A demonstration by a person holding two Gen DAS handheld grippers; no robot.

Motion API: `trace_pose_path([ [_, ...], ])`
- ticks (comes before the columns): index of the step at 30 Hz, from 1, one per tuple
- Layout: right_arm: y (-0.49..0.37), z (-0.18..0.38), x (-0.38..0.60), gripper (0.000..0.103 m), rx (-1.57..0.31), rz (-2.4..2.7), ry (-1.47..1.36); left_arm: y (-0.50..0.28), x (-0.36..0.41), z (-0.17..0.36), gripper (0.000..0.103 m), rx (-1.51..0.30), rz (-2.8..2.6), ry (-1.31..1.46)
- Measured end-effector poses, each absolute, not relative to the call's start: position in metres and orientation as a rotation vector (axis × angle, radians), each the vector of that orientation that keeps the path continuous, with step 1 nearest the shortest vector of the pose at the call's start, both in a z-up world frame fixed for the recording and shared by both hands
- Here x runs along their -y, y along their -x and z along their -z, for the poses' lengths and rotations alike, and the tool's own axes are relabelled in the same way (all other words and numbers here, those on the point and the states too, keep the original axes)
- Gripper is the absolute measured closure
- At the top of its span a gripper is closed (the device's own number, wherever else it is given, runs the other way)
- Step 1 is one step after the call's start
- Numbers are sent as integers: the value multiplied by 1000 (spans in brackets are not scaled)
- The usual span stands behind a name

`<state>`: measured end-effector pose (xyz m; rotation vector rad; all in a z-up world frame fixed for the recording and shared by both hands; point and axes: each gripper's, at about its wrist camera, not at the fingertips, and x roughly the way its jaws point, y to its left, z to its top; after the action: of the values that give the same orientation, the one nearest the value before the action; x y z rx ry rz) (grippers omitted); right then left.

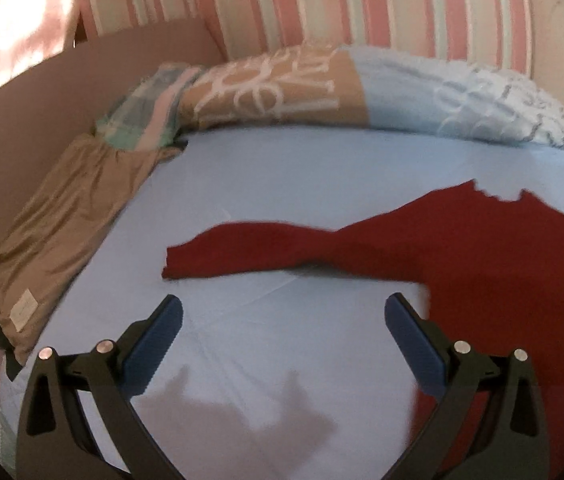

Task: Fold small clothes
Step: 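Move the left gripper to the sweater sleeve cuff and grasp it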

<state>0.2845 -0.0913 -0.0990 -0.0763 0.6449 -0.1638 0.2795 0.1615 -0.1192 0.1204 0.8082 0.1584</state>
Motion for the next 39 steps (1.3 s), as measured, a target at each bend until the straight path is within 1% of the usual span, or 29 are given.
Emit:
trace_pose_path([
  [7, -315, 127, 74, 3, -671, 164, 100, -328, -244, 168, 2, -892, -145, 78],
  [13, -325, 156, 66, 3, -718, 160, 135, -360, -309, 202, 2, -908, -145, 191],
  [15, -327, 163, 66, 3, -729, 158, 138, -364, -324, 206, 2, -884, -115, 249],
  [20, -333, 175, 71, 3, -745, 168, 137, -371, -349, 220, 2, -862, -58, 388],
  [25, -333, 182, 72, 3, -757, 171, 149, -387, -356, 236, 3, -886, -94, 402],
  [26, -334, 183, 72, 3, -758, 172, 152, -391, -358, 240, 5, -895, -100, 414],
  [28, -334, 183, 71, 3, -755, 175, 158, -398, -364, 246, 29, -924, -102, 448],
  [29, -333, 184, 71, 3, -754, 176, 159, -399, -367, 247, 34, -936, -113, 454],
  [31, -333, 183, 71, 3, -755, 177, 159, -398, -371, 246, 56, -932, -138, 455],
  [33, -333, 185, 72, 3, -759, 177, 164, -398, -380, 246, 62, -925, -135, 495],
  [34, -333, 186, 72, 3, -763, 176, 168, -397, -383, 246, 68, -922, -136, 510],
  [35, -333, 186, 73, 3, -765, 177, 170, -398, -388, 247, 71, -923, -136, 528],
  [36, -333, 186, 74, 3, -766, 180, 171, -399, -391, 247, 77, -924, -135, 540],
  [37, -332, 187, 75, 3, -769, 182, 169, -400, -395, 248, 90, -923, -131, 556],
  [38, -332, 187, 77, 3, -771, 182, 167, -400, -396, 246, 94, -919, -124, 564],
  [39, -331, 187, 77, 3, -772, 183, 168, -401, -396, 245, 96, -915, -119, 562],
])
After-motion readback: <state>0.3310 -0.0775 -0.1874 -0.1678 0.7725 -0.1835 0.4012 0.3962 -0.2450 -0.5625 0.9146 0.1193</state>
